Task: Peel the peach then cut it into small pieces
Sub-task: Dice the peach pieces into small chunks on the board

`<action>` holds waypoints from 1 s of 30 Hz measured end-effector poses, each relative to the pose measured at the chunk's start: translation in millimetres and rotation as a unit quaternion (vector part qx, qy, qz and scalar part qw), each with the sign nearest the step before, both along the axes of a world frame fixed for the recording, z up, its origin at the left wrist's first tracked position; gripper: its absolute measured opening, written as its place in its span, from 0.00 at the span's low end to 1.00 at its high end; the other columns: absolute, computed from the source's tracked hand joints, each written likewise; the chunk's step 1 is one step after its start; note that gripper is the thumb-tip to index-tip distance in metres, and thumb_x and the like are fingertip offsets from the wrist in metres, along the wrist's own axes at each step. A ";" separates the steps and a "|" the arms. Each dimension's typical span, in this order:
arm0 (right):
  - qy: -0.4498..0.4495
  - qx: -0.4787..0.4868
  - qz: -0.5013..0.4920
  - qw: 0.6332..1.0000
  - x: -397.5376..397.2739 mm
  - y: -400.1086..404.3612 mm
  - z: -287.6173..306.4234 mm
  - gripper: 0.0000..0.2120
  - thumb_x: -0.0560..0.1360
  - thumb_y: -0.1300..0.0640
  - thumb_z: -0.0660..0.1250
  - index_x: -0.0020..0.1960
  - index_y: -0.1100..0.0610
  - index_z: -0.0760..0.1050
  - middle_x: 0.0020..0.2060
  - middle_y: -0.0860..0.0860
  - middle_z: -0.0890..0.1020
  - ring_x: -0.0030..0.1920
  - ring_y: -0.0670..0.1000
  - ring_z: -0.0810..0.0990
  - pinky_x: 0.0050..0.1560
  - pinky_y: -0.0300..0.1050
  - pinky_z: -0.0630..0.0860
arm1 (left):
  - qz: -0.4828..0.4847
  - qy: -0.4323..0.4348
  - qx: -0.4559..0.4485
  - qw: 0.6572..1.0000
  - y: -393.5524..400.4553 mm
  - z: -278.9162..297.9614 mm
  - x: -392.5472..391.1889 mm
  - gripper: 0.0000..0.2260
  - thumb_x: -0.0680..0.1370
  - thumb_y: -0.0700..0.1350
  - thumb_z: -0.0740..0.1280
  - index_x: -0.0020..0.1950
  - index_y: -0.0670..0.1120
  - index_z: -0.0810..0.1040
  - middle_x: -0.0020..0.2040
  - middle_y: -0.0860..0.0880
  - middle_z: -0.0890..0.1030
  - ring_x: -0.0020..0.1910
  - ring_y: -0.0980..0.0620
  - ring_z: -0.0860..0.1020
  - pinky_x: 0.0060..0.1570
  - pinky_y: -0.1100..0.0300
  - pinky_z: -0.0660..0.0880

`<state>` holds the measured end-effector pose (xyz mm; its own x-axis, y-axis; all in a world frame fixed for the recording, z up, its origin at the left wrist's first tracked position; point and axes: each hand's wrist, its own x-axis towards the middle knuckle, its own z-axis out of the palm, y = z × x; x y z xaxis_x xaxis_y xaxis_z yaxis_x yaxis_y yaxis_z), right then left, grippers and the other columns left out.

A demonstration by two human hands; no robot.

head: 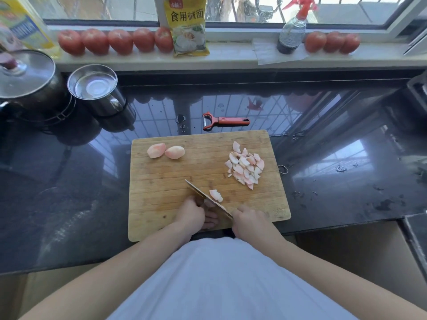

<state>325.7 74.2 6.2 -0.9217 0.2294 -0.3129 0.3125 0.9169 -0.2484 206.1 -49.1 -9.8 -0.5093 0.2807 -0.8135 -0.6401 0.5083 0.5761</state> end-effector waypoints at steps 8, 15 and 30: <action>0.106 -0.075 -0.052 0.990 -7.9 -1.0 12.6 0.05 0.77 0.62 0.64 0.47 0.57 0.79 0.36 0.45 0.69 0.36 0.56 0.75 0.30 0.48 0.68 | -0.011 0.016 0.010 1.000 -8.4 7.0 0.8 0.11 0.85 0.45 0.66 0.61 0.38 0.73 0.41 0.39 0.87 0.38 0.45 0.87 0.38 0.53 0.85; 0.153 -0.087 -0.039 0.984 11.3 7.2 21.6 0.06 0.73 0.64 0.66 0.37 0.58 0.73 0.31 0.46 0.66 0.28 0.56 0.70 0.27 0.46 0.64 | -0.012 0.036 0.001 0.999 -11.5 5.4 1.0 0.12 0.84 0.46 0.67 0.59 0.38 0.73 0.40 0.42 0.87 0.39 0.45 0.88 0.42 0.50 0.86; 0.054 -0.026 -0.030 0.998 18.0 8.6 16.5 0.14 0.70 0.66 0.69 0.31 0.58 0.67 0.30 0.54 0.71 0.25 0.62 0.71 0.25 0.47 0.64 | -0.007 0.057 -0.007 0.998 -10.3 4.8 1.8 0.15 0.82 0.49 0.70 0.56 0.37 0.73 0.40 0.40 0.87 0.39 0.44 0.87 0.42 0.46 0.86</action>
<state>343.7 82.8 22.6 -0.9358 0.2708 -0.2256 0.3348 0.8828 -0.3294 207.9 -59.4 -5.0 -0.5948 0.2783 -0.7542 -0.5633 0.5250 0.6380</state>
